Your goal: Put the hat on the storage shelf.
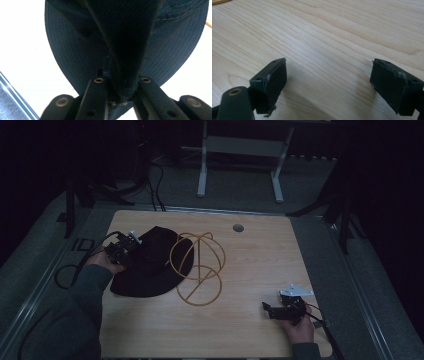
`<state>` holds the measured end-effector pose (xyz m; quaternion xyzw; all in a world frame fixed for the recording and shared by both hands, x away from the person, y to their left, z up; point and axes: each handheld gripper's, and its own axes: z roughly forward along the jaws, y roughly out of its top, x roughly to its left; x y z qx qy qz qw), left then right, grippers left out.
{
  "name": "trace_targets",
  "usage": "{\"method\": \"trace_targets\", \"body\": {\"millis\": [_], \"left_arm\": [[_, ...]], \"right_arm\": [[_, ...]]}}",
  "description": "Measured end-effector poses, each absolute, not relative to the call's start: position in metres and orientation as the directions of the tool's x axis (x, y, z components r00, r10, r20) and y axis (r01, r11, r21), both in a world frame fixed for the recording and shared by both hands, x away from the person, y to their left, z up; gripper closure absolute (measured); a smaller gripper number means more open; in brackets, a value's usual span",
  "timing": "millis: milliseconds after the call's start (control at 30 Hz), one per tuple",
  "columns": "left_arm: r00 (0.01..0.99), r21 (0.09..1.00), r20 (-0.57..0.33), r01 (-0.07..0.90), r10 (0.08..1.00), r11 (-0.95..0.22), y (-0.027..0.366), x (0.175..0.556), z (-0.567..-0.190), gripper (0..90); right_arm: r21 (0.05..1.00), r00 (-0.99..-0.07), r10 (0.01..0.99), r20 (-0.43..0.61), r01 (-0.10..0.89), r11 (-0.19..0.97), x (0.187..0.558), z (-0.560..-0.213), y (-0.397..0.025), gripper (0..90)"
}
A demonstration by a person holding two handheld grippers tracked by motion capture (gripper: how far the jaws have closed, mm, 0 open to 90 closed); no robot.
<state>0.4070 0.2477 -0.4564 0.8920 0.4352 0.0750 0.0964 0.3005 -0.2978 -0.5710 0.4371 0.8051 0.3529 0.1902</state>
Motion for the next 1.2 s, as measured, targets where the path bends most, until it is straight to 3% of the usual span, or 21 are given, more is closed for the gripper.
{"method": "trace_targets", "body": {"millis": [1200], "left_arm": [[0.529,0.348,-0.016,0.798,0.848,-0.492,0.271,0.403,-0.420,88.8]], "right_arm": [[0.734,-0.546,0.838,0.002,0.570,0.370,0.300,-0.571,-0.298,14.0]]}}
